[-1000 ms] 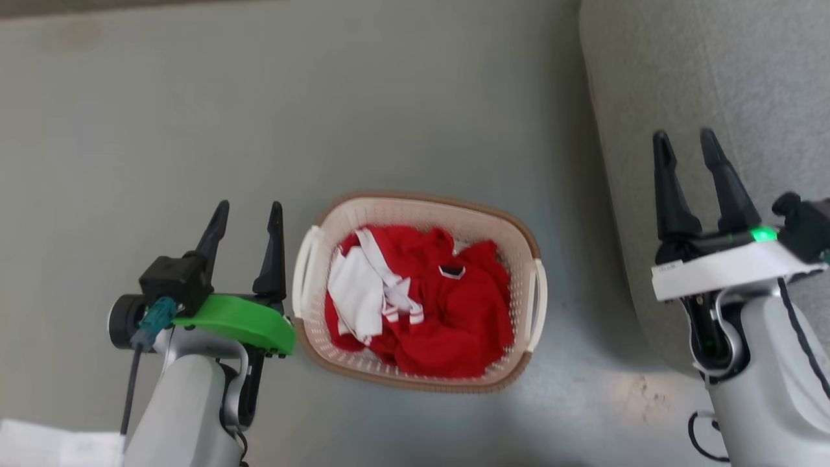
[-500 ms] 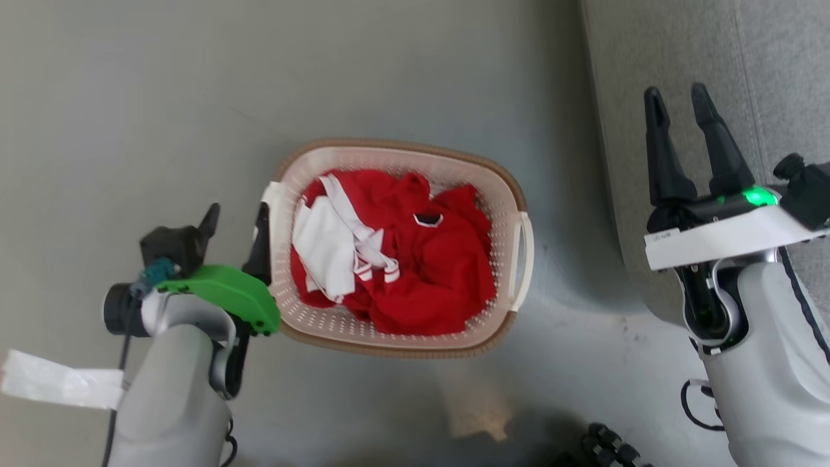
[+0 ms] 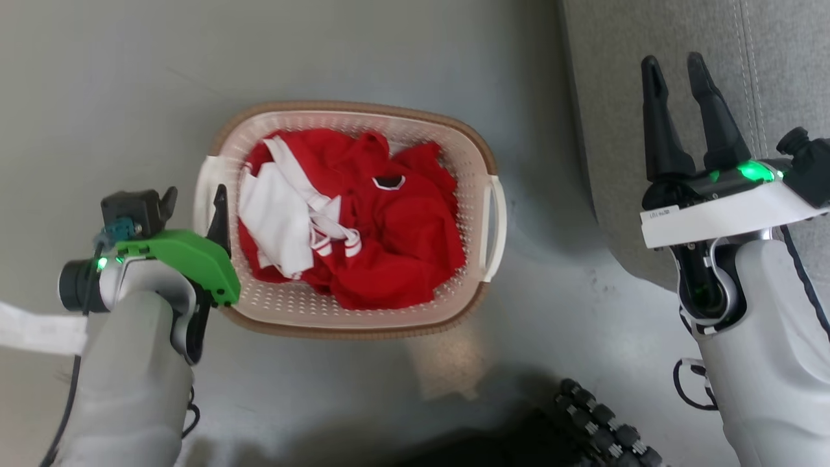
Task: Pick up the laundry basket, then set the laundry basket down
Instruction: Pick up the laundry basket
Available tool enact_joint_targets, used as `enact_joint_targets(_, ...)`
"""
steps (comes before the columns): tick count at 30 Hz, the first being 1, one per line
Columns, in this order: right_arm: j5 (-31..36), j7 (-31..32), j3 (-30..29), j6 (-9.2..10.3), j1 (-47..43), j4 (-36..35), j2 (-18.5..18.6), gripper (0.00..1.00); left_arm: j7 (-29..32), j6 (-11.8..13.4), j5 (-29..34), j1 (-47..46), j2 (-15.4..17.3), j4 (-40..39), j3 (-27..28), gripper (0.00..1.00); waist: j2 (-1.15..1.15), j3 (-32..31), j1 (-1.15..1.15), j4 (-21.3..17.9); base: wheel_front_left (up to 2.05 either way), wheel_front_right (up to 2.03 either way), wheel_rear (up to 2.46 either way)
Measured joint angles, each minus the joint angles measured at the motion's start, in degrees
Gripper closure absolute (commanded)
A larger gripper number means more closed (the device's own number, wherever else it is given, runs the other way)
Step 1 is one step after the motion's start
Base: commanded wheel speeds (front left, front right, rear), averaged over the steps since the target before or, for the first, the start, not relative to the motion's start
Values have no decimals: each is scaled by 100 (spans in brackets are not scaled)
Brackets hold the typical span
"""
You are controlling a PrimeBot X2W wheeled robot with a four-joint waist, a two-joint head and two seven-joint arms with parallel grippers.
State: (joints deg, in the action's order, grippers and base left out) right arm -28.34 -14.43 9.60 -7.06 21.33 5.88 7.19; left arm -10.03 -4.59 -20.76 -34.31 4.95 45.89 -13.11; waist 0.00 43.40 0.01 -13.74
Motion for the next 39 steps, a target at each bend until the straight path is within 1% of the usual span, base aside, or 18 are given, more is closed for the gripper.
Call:
enact_joint_targets(12,-98,-1,4,0,224,2,-29,0,326,-79,53,-580,21,734,-144,0,0,535,0,-296,0,0,0)
enact_joint_targets(13,-98,-1,-9,0,258,18,-35,0,344,-103,53,-616,14,849,-169,5,0,584,0,-328,0,0,0)
enact_joint_targets(14,-99,-1,-14,0,276,21,-35,0,344,-103,53,-630,13,909,-170,23,0,599,0,-341,0,0,0)
enact_joint_targets(16,-99,-1,-22,0,293,26,-35,0,344,-103,53,-666,23,999,-170,51,0,619,0,-358,0,0,0)
enact_joint_targets(17,-99,-1,-20,0,294,37,-37,0,344,-104,53,-692,25,1046,-170,55,0,623,0,-361,0,0,0)
enact_joint_targets(18,-100,-1,-18,0,296,44,-40,0,344,-118,53,-717,23,1087,-171,55,0,625,0,-363,0,0,0)
enact_joint_targets(19,-105,-1,-18,0,302,49,-40,0,344,-122,53,-740,19,1114,-174,82,0,625,0,-364,0,0,0)
enact_joint_targets(20,-111,-1,-19,0,311,56,-38,0,343,-122,52,-763,19,1140,-175,100,0,625,0,-364,0,0,0)
enact_joint_targets(26,-149,-1,-19,0,386,88,-43,0,332,-170,15,-860,-5,1351,-167,100,0,602,0,-359,0,0,0)
enact_joint_targets(34,-149,-1,-11,0,405,168,-57,0,134,-190,-81,-881,-90,1608,-126,100,0,456,-1,-323,0,0,0)
enact_joint_targets(39,-149,-1,-2,0,405,224,-68,0,18,-194,-337,-881,-131,1753,-8,100,0,310,-1,-291,0,0,0)
